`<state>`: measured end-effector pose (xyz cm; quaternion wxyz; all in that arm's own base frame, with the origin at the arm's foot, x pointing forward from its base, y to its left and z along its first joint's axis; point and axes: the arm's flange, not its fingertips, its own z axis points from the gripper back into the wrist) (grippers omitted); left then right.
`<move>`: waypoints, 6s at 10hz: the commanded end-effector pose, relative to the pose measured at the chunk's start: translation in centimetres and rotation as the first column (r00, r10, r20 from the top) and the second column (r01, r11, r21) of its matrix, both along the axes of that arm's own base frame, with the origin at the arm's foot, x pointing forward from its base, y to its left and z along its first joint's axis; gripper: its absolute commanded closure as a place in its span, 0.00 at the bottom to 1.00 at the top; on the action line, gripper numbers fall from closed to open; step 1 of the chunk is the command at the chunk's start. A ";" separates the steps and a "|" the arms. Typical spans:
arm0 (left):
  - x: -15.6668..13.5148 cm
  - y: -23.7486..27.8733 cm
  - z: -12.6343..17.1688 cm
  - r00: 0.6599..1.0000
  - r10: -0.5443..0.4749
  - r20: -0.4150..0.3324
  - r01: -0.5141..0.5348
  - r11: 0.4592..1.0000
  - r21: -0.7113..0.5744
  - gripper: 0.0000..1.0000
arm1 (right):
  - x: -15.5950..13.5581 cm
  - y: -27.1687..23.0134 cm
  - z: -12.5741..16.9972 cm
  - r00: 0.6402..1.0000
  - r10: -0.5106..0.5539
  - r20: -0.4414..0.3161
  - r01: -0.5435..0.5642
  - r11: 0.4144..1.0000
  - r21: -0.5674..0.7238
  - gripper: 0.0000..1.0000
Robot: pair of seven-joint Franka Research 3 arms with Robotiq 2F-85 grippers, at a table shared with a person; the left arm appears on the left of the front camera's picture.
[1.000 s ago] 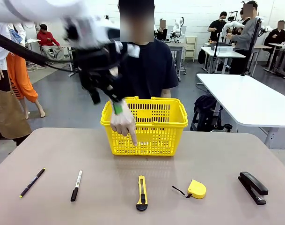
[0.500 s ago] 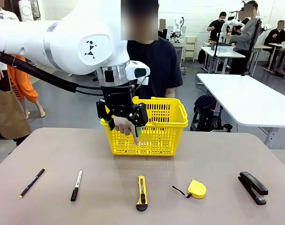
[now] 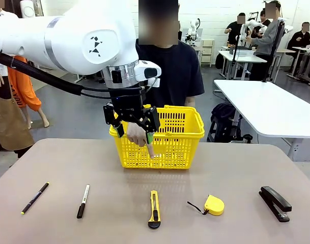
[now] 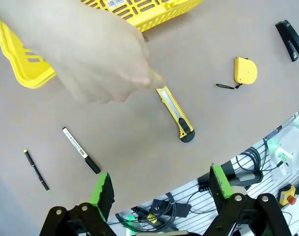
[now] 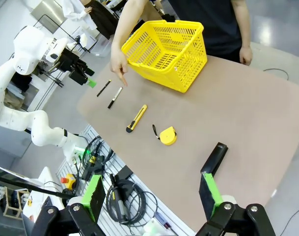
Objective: Place the items the person wants into the basket.
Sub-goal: Pick up the item the person points to and place it in the Market Basket.
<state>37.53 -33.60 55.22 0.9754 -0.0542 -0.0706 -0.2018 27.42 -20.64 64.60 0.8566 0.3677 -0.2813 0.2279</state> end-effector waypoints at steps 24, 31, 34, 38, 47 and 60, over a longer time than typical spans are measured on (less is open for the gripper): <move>0.0 -8.3 -24.8 0.913 0.398 -0.091 -0.386 0.914 0.123 0.00 | 0.1 -0.1 0.0 1.000 0.017 0.016 -0.017 1.000 0.012 0.00; -0.2 -8.3 -24.5 0.923 0.371 -0.100 -0.359 0.925 0.123 1.00 | 0.1 -0.1 0.0 1.000 0.017 0.016 -0.017 1.000 0.012 0.00; -0.2 -8.1 -24.3 0.923 0.370 -0.105 -0.357 0.926 0.121 1.00 | 0.1 -0.1 0.0 1.000 0.017 0.016 -0.017 1.000 0.012 0.00; -0.1 -7.0 -18.8 0.963 0.223 -0.150 -0.197 0.965 0.171 1.00 | 0.1 -0.1 0.0 1.000 0.017 0.016 -0.017 1.000 0.012 0.00; 11.9 -2.1 7.0 0.973 -0.225 0.052 0.219 0.970 0.102 1.00 | 0.1 -0.1 0.0 1.000 0.017 0.016 -0.017 1.000 0.012 0.00; 21.2 -2.6 0.2 0.897 -0.438 0.056 0.414 0.879 0.236 0.74 | 0.1 -0.1 0.0 1.000 0.017 0.016 -0.017 1.000 0.012 0.00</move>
